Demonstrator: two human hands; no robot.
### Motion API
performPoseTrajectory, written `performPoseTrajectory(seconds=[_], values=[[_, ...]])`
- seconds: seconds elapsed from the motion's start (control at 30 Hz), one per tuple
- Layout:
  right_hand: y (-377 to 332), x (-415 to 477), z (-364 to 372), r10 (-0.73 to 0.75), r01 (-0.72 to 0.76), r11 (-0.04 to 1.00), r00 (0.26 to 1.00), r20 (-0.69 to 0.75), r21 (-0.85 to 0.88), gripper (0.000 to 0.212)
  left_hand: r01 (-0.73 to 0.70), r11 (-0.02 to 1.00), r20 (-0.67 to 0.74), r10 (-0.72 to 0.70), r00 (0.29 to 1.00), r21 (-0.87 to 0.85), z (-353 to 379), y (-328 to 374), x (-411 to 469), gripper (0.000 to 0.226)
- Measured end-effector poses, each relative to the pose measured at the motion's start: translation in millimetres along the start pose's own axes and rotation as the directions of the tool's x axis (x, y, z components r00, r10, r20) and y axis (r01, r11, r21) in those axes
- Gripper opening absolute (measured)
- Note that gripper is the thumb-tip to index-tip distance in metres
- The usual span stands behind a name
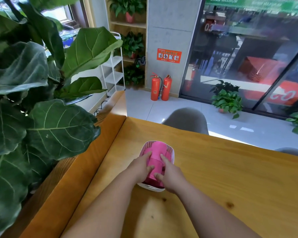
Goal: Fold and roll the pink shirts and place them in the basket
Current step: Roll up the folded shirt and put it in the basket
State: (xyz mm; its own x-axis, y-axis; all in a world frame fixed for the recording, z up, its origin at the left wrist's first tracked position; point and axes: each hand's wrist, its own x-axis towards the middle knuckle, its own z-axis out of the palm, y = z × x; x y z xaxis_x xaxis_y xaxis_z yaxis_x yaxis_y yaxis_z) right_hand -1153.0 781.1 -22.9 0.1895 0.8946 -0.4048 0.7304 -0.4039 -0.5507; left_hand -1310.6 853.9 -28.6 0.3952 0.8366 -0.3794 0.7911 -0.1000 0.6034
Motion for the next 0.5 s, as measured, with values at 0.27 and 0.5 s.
performPoseTrajectory(seconds=[0.27, 0.5], values=[[6, -33, -17, -0.052, 0.052, 0.998, 0.999, -0.001, 0.047, 0.085, 0.006, 0.998, -0.115, 0.0, 0.993, 0.057, -1, 16, -35, 0.077], [34, -88, -59, -0.062, 0.071, 0.993, 0.993, -0.104, 0.089, 0.067, -0.05, 0.973, -0.207, 0.098, 0.973, 0.224, 18, 68, -65, 0.06]])
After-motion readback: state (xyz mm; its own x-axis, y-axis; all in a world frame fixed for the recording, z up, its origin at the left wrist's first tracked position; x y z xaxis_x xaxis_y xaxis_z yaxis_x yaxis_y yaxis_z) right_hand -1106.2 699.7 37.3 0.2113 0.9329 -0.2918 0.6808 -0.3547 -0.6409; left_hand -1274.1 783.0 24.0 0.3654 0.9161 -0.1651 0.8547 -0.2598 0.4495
